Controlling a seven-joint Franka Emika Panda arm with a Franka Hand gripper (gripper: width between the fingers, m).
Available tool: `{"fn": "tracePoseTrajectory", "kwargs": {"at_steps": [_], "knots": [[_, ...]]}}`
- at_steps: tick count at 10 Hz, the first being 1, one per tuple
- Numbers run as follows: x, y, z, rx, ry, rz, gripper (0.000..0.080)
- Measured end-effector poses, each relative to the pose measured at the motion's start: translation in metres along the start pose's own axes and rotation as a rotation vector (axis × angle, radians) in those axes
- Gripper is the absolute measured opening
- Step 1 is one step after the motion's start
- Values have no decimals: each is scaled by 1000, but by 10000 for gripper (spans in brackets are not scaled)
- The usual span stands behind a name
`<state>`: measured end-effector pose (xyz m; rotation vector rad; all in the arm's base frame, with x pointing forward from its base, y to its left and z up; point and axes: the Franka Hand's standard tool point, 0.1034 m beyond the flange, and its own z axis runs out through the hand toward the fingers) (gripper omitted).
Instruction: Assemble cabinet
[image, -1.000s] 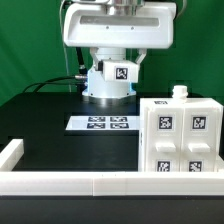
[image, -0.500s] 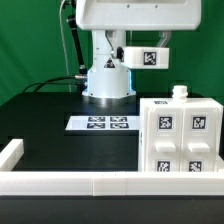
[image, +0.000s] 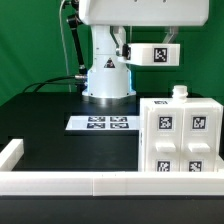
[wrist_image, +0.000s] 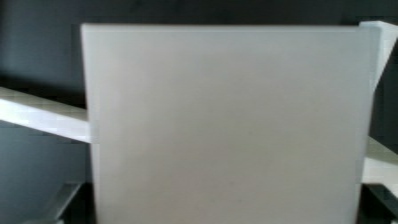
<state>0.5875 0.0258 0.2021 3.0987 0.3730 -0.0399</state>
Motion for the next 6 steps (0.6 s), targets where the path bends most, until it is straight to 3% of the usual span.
{"fn": "tracePoseTrajectory", "kwargs": {"at_steps": [6], "knots": [[33,-39,23,-2,28,-68,561]]}}
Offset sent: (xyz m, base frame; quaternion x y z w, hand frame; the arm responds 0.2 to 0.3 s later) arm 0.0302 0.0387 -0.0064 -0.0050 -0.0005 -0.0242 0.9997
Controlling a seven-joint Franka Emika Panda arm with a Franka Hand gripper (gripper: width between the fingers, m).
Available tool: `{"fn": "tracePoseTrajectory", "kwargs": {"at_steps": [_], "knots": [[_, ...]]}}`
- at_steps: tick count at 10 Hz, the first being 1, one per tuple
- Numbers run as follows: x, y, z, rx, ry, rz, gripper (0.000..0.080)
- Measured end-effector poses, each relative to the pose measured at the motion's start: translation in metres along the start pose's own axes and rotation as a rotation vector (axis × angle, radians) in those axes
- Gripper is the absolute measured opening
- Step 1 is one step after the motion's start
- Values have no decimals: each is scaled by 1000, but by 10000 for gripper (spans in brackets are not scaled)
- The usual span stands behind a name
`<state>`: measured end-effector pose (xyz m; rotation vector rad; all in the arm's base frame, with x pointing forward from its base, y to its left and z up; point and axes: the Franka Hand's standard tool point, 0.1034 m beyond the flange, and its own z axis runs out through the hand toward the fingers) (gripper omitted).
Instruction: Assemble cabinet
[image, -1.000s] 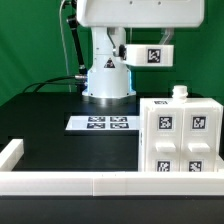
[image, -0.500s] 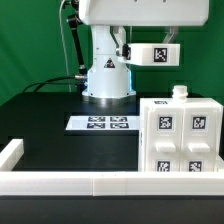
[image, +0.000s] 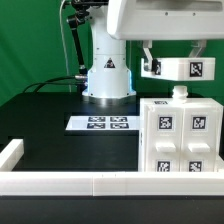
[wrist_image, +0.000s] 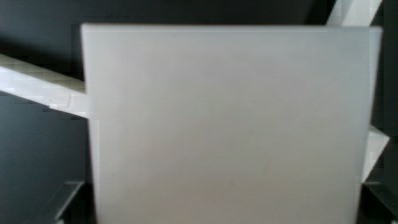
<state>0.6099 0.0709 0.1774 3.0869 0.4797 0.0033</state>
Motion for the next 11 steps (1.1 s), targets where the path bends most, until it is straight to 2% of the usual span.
{"fn": "tracePoseTrajectory", "kwargs": {"at_steps": [1,5,11], "knots": [[1,-4,7,1,-1,-7,561],[4,-9,7,1,5,-9,561],[-2,-9,7,2,0,42,561]]}}
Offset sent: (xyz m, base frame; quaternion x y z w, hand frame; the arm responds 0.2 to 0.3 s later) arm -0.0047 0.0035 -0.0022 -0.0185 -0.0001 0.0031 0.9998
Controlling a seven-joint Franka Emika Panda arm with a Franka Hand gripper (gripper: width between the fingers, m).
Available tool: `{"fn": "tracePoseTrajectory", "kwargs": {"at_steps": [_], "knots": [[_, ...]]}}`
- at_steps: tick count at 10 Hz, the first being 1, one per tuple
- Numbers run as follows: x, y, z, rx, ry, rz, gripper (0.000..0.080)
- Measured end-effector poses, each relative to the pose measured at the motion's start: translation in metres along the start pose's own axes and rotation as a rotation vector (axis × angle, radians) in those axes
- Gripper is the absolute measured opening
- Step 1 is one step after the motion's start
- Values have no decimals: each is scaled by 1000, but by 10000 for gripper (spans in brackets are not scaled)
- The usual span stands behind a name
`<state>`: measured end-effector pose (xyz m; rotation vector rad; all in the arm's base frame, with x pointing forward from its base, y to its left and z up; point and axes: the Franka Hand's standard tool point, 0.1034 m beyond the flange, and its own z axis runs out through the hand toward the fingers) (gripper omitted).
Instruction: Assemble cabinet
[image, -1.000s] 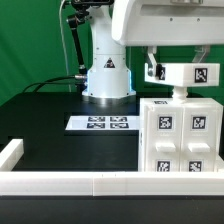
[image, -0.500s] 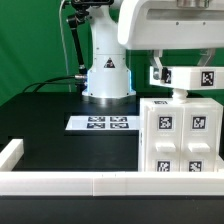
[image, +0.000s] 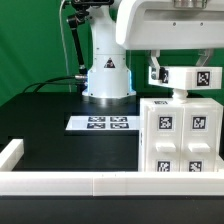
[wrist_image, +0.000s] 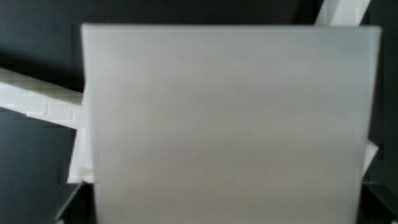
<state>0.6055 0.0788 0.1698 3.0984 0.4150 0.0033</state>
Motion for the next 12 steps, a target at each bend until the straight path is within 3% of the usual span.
{"fn": "tracePoseTrajectory", "kwargs": {"at_steps": [12], "knots": [[-10,-6,18,4,-21,39,561]]}}
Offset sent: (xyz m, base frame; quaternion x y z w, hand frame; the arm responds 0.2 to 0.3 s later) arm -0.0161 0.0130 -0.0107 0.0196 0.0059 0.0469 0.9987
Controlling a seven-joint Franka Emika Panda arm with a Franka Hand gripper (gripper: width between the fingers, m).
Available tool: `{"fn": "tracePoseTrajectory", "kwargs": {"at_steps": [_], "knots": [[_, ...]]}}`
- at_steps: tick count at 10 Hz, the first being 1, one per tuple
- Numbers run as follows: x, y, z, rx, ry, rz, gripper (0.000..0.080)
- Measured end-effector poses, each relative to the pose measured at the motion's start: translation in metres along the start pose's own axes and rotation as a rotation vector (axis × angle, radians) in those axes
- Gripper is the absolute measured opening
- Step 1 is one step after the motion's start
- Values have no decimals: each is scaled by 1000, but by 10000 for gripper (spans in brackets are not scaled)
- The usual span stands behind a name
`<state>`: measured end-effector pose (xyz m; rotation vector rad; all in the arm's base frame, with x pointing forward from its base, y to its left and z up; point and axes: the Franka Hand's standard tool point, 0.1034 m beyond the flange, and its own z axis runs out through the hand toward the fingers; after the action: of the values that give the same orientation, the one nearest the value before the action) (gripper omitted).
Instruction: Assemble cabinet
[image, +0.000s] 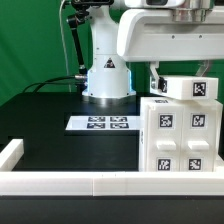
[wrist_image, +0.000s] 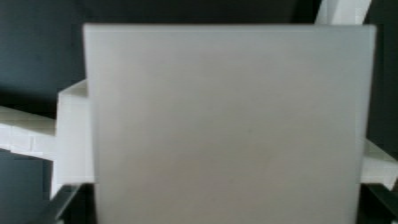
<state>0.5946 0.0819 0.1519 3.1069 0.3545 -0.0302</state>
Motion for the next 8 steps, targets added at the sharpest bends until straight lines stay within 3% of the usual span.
{"fn": "tracePoseTrajectory", "kwargs": {"at_steps": [8], "knots": [[0,0,0,0,0,0,561]]}}
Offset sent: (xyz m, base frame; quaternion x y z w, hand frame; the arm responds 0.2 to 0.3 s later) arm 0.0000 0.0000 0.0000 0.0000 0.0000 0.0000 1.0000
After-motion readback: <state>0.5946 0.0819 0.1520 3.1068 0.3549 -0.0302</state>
